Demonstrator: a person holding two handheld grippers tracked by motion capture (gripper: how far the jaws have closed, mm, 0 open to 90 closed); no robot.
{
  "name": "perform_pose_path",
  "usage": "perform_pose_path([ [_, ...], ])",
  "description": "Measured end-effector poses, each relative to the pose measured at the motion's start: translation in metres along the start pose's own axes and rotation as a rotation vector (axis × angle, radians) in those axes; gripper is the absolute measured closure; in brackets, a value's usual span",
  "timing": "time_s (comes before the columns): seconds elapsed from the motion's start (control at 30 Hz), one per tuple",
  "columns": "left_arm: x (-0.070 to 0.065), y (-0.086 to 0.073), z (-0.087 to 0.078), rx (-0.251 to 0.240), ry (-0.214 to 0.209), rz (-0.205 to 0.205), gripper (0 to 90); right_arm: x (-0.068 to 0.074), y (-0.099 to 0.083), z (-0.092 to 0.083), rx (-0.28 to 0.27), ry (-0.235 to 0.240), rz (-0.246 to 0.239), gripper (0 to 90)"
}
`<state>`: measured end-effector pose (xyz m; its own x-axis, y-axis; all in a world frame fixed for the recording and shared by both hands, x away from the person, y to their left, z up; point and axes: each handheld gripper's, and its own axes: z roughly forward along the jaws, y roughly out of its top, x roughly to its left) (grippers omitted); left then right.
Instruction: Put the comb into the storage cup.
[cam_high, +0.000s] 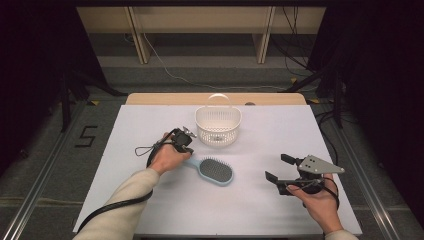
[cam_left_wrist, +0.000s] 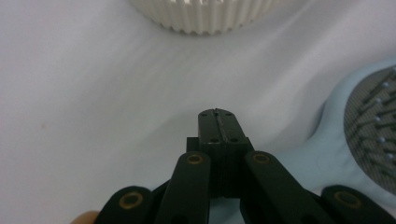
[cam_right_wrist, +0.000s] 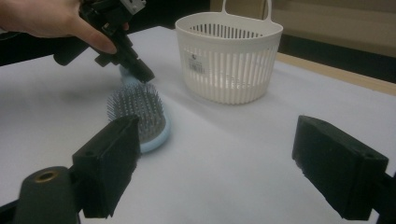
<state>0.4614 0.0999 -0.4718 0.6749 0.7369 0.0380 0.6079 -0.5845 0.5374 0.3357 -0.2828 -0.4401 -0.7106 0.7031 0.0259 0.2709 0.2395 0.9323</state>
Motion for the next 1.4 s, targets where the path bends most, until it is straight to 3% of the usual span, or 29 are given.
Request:
perform_pose_path([
  [0.43,-0.011,-0.025,-0.015,0.033,-0.053,0.006,89.7,0.001,0.000,0.001,0.005,-0.001,-0.001,16.0],
  [0.73,-0.027,-0.042,-0.027,0.050,-0.094,0.020,89.7,0.001,0.000,0.000,0.008,-0.003,-0.001,16.0],
  [1.13,-0.044,-0.053,-0.038,0.091,-0.125,0.037,89.7,0.001,0.001,-0.002,-0.005,-0.003,-0.005,16.0],
  [1.4,-0.051,-0.051,-0.041,0.121,-0.147,0.044,89.7,0.001,0.001,-0.003,-0.001,-0.004,-0.008,16.0],
])
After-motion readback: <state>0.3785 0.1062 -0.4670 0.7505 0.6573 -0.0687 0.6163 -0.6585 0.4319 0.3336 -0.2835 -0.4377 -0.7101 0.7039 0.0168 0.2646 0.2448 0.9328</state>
